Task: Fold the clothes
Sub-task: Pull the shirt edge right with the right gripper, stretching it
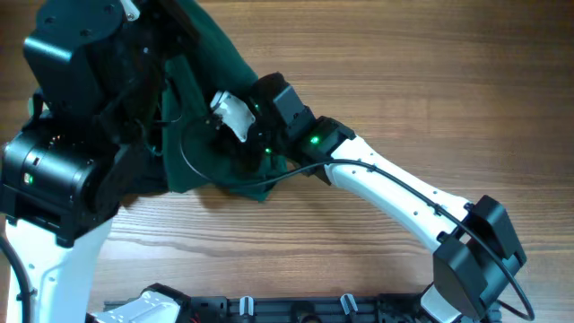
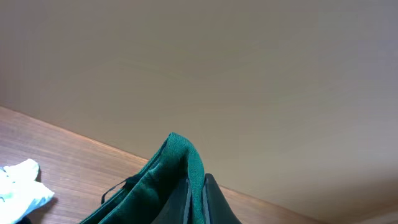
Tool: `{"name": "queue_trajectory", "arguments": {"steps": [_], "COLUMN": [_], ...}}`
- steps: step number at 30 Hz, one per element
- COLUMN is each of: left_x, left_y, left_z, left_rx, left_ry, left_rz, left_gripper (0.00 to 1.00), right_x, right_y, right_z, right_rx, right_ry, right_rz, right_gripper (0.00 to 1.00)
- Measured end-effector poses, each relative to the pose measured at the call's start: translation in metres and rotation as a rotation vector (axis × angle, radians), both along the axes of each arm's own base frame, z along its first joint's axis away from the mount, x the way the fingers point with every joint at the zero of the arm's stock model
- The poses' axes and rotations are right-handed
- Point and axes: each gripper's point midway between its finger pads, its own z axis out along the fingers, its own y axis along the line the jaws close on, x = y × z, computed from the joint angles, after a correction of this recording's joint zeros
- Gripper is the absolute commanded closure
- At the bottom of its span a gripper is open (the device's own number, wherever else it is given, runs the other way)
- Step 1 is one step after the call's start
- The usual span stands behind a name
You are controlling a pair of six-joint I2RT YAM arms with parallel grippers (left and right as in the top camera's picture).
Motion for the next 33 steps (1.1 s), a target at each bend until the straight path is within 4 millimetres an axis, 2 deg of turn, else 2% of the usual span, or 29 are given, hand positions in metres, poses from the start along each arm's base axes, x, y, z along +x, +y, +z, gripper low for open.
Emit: {"name": "queue_trajectory", "arguments": {"steps": [5,7,9,12,13,15,19,22,26,29,30,32,33], "left_x": [0.0,0.0,0.0,0.004,0.008,0.024,0.059,0.07,0.07,0.071,0.071,0.074,0.077], "left_y": [0.003,0.005,0.006,0.005,0.003,-0.007,-0.039,-0.059,-0.069,-0.075,-0.075,-0.077,-0.078], "left_z": [0.0,0.001,-0.001,-0.011,-0.016,-0.032,-0.077,-0.097,-0.099,-0.095,-0.093,-0.086,-0.078], "left_rx": [0.024,0.043,0.062,0.087,0.093,0.107,0.124,0.112,0.104,0.112,0.111,0.108,0.111], "left_ry": [-0.002,-0.004,0.004,0.037,0.05,0.093,0.203,0.248,0.251,0.231,0.225,0.19,0.158], "left_rz": [0.014,0.019,0.021,0.018,0.016,0.0,-0.098,-0.181,-0.229,-0.249,-0.249,-0.254,-0.258], "left_gripper": [0.96,0.96,0.96,0.96,0.96,0.96,0.96,0.96,0.96,0.96,0.96,0.96,0.96], "right_x": [-0.014,-0.015,-0.012,-0.004,0.001,0.007,0.014,0.023,0.037,0.05,0.05,0.06,0.065], "right_y": [-0.011,-0.02,-0.031,-0.066,-0.089,-0.119,-0.168,-0.186,-0.208,-0.228,-0.229,-0.245,-0.256], "right_z": [-0.013,-0.004,0.018,0.061,0.082,0.104,0.125,0.132,0.134,0.147,0.149,0.177,0.2], "right_rx": [-0.06,-0.076,-0.066,-0.04,-0.03,-0.02,-0.031,-0.035,-0.084,-0.119,-0.118,-0.129,-0.125], "right_ry": [0.106,0.114,0.081,0.013,-0.019,-0.062,-0.105,-0.145,-0.216,-0.297,-0.303,-0.404,-0.478], "right_rz": [-0.009,-0.055,-0.108,-0.223,-0.291,-0.377,-0.508,-0.556,-0.609,-0.659,-0.662,-0.703,-0.738], "right_gripper": [0.96,0.96,0.96,0.96,0.96,0.96,0.96,0.96,0.95,0.96,0.96,0.96,0.96]}}
